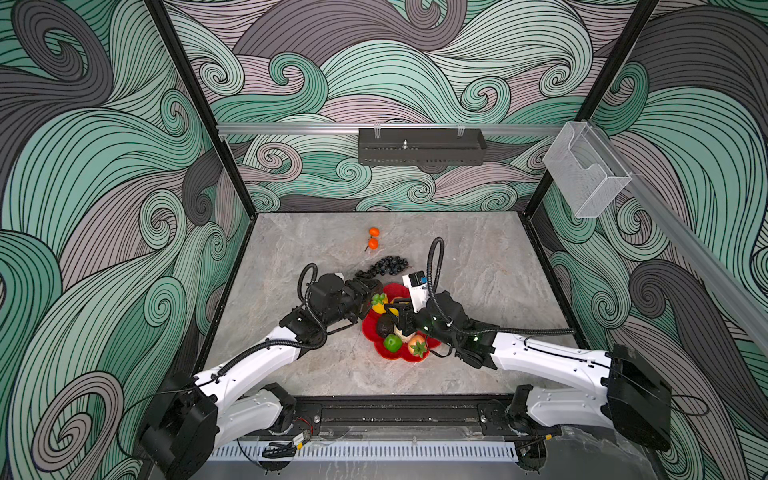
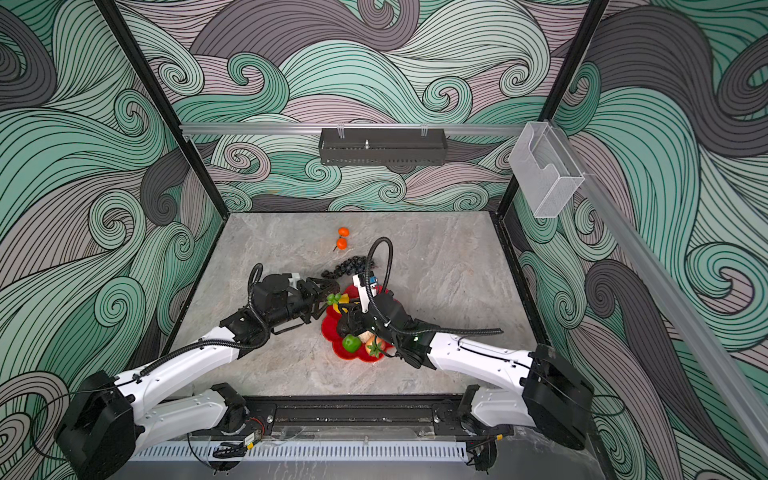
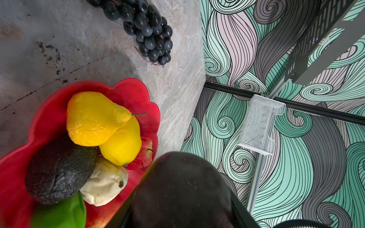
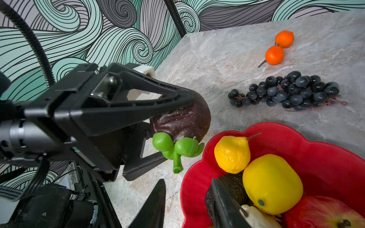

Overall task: Place and organize the fake fruits in the fruit bowl
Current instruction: 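Grasp the plum by its green leaves with the right gripper while left holds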

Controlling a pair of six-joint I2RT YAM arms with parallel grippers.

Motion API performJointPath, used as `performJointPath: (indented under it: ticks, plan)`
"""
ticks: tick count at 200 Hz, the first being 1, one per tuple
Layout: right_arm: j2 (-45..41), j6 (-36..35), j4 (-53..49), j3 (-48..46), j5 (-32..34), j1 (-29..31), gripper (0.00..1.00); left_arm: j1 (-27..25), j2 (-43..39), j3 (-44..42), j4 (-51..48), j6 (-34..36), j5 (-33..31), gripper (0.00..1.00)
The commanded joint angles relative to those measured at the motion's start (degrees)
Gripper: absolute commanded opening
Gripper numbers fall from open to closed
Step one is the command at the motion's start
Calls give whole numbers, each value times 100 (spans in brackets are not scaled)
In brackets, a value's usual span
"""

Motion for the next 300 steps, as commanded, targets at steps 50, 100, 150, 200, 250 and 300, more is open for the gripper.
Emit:
performJointPath:
  ticks: [50, 100, 150, 200, 250, 300]
  plan:
    - [201, 80, 230, 170, -88, 93, 36, -189, -208, -56, 110, -72, -200, 43]
    - [233, 90, 234, 191, -123, 101, 32, -347, -297, -21, -51, -11, -357, 43]
    - [171, 72, 225, 200, -124, 131, 28, -437, -183, -7, -15, -5, -396, 43]
    - [215, 51, 216, 226, -158, 130, 18, -499, -109, 19, -17, 38, -430, 43]
    - [206, 9, 166, 222, -106, 129, 12, -534, 14, 4, 66, 38, -423, 43]
    - [130, 9, -261, 336, 15, 134, 6, -534, -24, 40, -41, 221, -463, 60]
